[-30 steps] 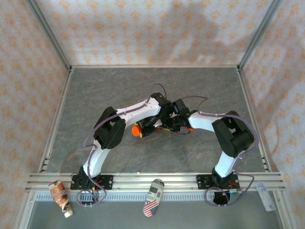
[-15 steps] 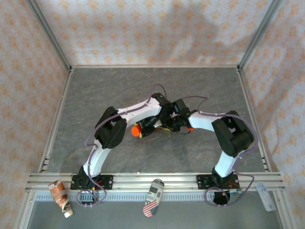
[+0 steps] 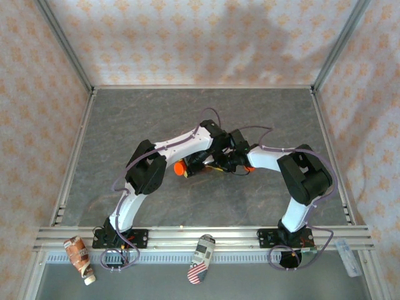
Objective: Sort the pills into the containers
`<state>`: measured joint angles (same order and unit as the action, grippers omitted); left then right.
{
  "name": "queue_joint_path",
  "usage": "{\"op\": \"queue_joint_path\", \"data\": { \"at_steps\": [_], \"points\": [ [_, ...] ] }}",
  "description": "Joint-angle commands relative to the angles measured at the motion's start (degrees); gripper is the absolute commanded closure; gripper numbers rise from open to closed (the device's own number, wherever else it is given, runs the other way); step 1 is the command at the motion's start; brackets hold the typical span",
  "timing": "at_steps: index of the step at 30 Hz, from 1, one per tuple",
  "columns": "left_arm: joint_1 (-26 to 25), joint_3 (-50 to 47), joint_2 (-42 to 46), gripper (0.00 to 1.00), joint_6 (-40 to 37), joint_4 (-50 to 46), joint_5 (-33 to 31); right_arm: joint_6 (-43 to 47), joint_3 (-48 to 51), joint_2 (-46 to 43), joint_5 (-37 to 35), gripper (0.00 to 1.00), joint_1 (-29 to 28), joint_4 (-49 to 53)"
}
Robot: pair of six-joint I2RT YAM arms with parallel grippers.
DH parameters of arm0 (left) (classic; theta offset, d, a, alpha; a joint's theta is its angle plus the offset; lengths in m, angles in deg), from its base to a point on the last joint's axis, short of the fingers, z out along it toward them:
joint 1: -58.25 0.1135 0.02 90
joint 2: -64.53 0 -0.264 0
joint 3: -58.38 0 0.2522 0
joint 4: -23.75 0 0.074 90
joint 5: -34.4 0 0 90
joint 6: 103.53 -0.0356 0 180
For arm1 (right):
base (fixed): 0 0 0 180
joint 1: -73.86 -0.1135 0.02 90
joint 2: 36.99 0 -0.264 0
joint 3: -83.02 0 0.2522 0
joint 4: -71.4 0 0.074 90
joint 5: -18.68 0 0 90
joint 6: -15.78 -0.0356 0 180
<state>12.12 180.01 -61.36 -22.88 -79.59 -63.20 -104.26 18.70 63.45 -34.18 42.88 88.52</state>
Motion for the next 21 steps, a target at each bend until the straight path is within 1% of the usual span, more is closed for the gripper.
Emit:
{"op": "queue_joint_path", "data": {
  "at_steps": [1, 4, 10, 16, 18, 21],
  "points": [
    [-0.74, 1.13, -1.93, 1.00, -0.84, -0.61, -1.42, -0.52, 1.43, 2.25, -4.01, 0.60, -1.45, 1.83],
    [-1.08, 0.78, -2.76, 1.00, -1.06, -0.69, -3.02, -0.56, 1.51, 2.23, -4.01, 0.60, -1.45, 1.82],
    [-1.69, -0.35, -3.05, 1.00, -1.12, -0.70, -3.84, -0.47, 1.75, 2.20, -3.90, 0.61, -1.49, 1.74],
    [-1.93, -2.32, -2.47, 1.00, -1.29, -0.50, -4.28, -0.49, 1.77, 2.42, -3.84, 0.61, -1.50, 1.56],
    [-1.90, -2.67, -2.61, 1.00, -1.39, -0.24, -3.27, -0.41, 1.70, 2.49, -3.84, 0.61, -1.45, 1.55],
    [-1.99, -2.62, -3.41, 1.00, -1.38, -0.18, -3.39, -0.46, 1.61, 2.49, -3.76, 0.61, -1.45, 1.53]
  ]
}}
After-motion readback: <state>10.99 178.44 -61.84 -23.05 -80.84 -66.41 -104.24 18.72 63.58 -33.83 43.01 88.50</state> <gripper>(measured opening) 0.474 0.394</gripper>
